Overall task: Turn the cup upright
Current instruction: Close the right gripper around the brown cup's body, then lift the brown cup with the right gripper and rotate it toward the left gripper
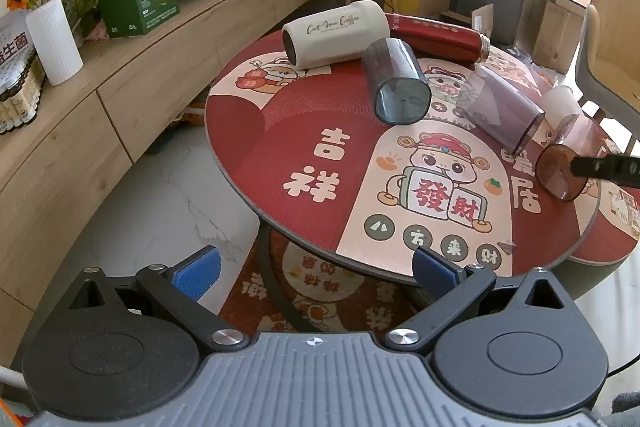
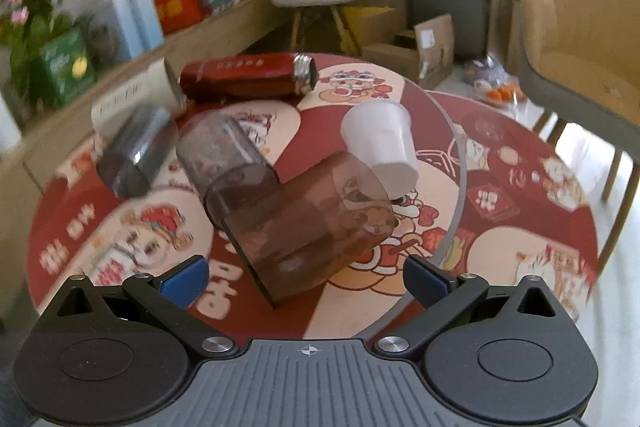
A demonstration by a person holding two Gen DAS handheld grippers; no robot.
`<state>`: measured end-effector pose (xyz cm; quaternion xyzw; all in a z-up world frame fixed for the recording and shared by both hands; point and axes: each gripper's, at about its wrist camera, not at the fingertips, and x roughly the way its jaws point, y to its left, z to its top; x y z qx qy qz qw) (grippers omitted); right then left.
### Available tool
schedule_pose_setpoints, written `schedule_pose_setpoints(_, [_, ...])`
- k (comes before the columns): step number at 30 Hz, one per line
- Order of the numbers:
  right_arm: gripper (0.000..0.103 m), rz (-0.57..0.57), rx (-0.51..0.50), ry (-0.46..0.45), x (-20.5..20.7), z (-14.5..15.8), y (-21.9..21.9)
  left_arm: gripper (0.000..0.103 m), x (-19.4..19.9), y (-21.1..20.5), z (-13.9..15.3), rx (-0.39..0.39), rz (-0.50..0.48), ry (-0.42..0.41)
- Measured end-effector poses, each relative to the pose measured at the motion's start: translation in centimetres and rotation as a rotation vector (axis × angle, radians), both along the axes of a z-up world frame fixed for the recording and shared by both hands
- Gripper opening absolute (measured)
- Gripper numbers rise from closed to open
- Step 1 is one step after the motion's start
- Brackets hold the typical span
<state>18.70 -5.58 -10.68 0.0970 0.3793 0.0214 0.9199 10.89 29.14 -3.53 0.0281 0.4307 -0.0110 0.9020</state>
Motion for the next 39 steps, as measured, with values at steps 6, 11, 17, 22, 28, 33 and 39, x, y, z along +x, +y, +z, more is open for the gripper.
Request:
schedule_pose_setpoints(6, [0.093,-0.172,0.246,0.025,0.9,0.3,-2.2,0.103,-0.2,0.1,0.2,-0.013,-0.002,-0.003])
schedule_pose_setpoints(11, [0.075,-0.259,0.367,0.075,2.5,-0.9,-3.5,0.103,-0.2,0.8,0.2,-0.023,0.017,-0.009])
schedule_pose_setpoints(17, [0.069,-0.336,0.456,0.120,3.6,-2.1,-3.4,0.103,-0.3,1.8,0.0,-0.048,0.036,-0.011])
schedule_pose_setpoints(22, [0.064,-0.371,0.513,0.146,3.3,-2.3,-2.7,0.103,-0.7,2.8,0.2,-0.071,0.054,-0.019])
schedule_pose_setpoints(28, [0.064,-0.366,0.557,0.177,1.7,-2.3,-1.4,0.103,-1.0,4.3,0.2,-0.106,0.091,-0.025])
schedule_pose_setpoints(33, [0.064,-0.325,0.569,0.213,-0.4,-2.2,0.7,0.103,-1.1,4.9,0.1,-0.125,0.099,-0.027])
schedule_pose_setpoints(39, [0.064,-0.208,0.560,0.257,0.4,-1.8,5.2,0.103,-1.1,5.0,0.1,-0.124,0.098,-0.026])
